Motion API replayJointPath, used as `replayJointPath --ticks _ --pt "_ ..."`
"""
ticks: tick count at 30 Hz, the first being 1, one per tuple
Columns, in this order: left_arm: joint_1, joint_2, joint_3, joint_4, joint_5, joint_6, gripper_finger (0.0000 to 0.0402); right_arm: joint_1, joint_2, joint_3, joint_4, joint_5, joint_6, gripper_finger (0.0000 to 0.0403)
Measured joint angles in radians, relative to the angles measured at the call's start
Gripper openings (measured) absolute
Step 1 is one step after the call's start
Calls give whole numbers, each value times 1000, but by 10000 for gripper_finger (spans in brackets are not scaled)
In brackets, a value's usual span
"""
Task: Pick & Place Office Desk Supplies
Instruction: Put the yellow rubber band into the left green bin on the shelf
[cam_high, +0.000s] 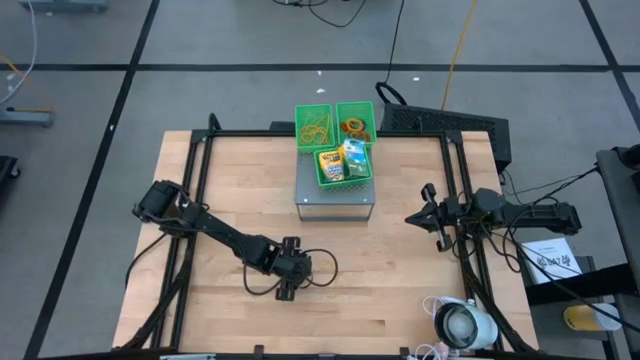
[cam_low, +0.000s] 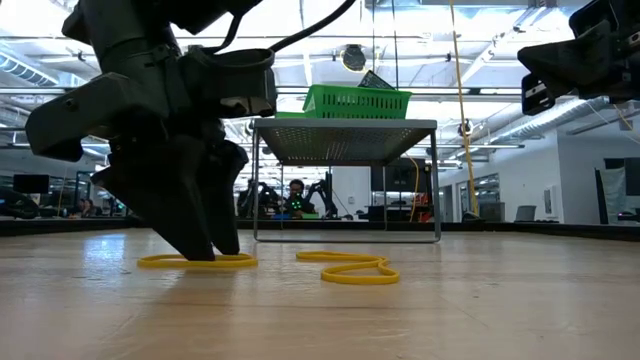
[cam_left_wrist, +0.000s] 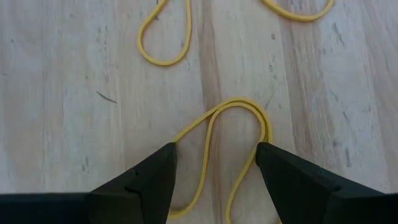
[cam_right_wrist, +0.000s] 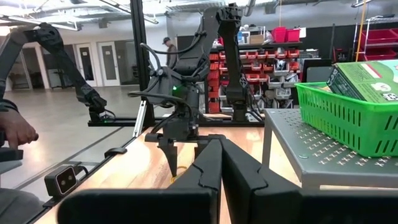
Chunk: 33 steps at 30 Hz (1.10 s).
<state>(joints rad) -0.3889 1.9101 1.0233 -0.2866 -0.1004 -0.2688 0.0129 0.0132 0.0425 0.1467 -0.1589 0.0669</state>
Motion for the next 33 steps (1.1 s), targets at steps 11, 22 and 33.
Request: replayJointPath --ticks 11,22,33 --pt "4 -1 -3 7 25 26 78 0 0 0 0 0 0 0" --pt "39 -1 -3 15 31 -31 16 0 0 0 0 0 0 0" --pt "42 -84 -12 18 -54 13 4 0 0 0 0 0 0 0"
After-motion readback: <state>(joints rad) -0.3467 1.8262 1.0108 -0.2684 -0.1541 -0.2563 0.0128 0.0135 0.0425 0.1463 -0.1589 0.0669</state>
